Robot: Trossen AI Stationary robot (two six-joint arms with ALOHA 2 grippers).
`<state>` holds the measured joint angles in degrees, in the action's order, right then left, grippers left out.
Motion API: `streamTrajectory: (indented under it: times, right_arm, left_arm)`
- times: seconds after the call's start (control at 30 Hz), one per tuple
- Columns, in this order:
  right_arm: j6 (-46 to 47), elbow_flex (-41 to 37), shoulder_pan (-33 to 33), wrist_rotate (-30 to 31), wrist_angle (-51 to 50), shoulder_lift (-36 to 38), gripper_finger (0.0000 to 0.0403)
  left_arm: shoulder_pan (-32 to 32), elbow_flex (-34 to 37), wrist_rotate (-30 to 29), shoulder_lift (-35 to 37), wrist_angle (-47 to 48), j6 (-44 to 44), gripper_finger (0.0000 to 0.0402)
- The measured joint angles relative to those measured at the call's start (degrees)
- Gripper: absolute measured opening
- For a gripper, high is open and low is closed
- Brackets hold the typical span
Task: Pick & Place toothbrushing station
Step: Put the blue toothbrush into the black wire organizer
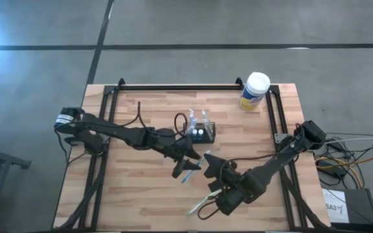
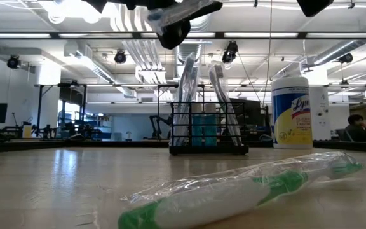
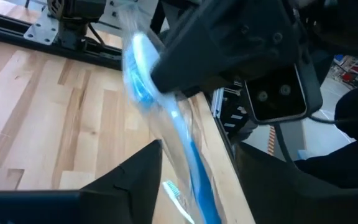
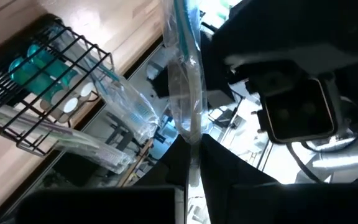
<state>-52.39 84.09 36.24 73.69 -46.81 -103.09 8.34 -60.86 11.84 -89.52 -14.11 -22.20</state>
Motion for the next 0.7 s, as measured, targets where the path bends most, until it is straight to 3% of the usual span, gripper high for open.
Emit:
streamTrajectory:
  times: [0.13, 0.43, 0.7]
  right_arm:
    - [-0.1, -0.1, -0.4, -0.1, 0.2, -0.1, 0.0018]
    - [-0.6, 0.0, -0.9, 0.0, 0.7, -0.1, 0.0018]
    - [5.8, 0.0, -0.9, -0.2, 0.9, -0.1, 0.0034]
  left_arm:
    - [0.0, 0.0, -0.2, 0.0, 0.0, 0.9, 0.0163]
    - [-0.2, 0.1, -0.7, 0.0, 0.6, 3.2, 0.0026]
    - [-0.1, 0.1, -0.7, 0.1, 1.2, 6.3, 0.0022]
